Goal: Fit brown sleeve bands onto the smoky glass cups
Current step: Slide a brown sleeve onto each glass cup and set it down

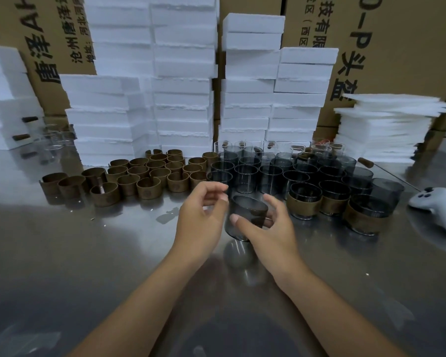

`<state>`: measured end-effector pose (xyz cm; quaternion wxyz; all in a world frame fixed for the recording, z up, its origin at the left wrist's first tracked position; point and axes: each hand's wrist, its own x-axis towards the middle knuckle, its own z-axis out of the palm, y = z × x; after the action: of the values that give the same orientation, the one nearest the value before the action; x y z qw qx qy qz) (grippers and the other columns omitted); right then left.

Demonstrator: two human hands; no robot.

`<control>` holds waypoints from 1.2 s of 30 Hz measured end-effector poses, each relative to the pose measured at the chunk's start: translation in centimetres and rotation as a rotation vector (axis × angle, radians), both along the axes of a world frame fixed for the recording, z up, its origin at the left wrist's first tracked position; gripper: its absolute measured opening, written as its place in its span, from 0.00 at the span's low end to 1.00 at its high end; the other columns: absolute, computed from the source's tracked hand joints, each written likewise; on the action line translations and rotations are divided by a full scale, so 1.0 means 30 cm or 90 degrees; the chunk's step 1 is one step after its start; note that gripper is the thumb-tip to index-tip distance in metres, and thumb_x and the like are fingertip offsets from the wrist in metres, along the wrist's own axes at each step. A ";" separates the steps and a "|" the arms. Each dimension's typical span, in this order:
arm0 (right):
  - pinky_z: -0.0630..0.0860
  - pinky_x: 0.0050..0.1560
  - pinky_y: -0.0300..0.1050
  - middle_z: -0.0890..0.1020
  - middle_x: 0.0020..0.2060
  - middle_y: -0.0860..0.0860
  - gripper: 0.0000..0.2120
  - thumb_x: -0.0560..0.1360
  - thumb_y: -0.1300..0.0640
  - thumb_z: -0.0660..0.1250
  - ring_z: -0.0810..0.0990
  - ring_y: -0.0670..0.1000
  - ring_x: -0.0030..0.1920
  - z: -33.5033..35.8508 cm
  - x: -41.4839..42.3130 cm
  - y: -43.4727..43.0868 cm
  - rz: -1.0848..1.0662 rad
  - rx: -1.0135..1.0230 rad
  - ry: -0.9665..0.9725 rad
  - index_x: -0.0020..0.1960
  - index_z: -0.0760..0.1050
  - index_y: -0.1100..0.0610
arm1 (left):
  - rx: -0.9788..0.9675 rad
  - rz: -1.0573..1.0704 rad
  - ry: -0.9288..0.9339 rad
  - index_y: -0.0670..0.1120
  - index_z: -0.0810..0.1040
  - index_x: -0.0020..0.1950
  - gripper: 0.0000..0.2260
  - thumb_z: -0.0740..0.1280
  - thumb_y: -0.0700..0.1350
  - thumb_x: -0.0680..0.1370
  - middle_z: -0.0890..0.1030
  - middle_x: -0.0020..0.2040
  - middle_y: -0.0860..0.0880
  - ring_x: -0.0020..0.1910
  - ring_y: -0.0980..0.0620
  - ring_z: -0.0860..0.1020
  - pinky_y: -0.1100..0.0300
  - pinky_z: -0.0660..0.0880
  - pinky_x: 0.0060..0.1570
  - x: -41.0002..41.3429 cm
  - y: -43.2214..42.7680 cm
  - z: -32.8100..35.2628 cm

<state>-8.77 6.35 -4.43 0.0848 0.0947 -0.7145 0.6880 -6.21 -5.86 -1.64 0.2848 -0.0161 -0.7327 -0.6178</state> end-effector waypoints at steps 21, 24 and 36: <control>0.72 0.38 0.24 0.79 0.45 0.41 0.22 0.73 0.55 0.72 0.78 0.29 0.41 0.014 -0.031 -0.010 0.008 -0.036 0.056 0.63 0.68 0.50 | -0.251 -0.110 -0.031 0.60 0.66 0.70 0.17 0.55 0.55 0.81 0.70 0.65 0.63 0.66 0.68 0.65 0.79 0.61 0.58 0.041 -0.012 -0.047; 0.72 0.37 0.24 0.79 0.44 0.41 0.21 0.73 0.55 0.72 0.77 0.29 0.40 0.005 -0.038 -0.016 0.000 -0.013 0.065 0.61 0.66 0.48 | -0.244 -0.122 -0.041 0.60 0.65 0.71 0.21 0.53 0.59 0.78 0.70 0.66 0.63 0.67 0.69 0.64 0.79 0.61 0.59 0.033 -0.015 -0.052; 0.79 0.47 0.41 0.84 0.44 0.45 0.32 0.51 0.39 0.75 0.83 0.43 0.45 0.007 -0.025 -0.030 0.035 0.015 0.030 0.53 0.74 0.45 | -0.206 -0.091 -0.005 0.55 0.68 0.70 0.28 0.46 0.65 0.76 0.74 0.65 0.58 0.66 0.62 0.69 0.67 0.65 0.65 0.023 -0.005 -0.056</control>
<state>-9.51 5.46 -4.23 0.0819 0.1314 -0.7176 0.6790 -5.51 -5.99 -3.33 0.2308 -0.1113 -0.8208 -0.5106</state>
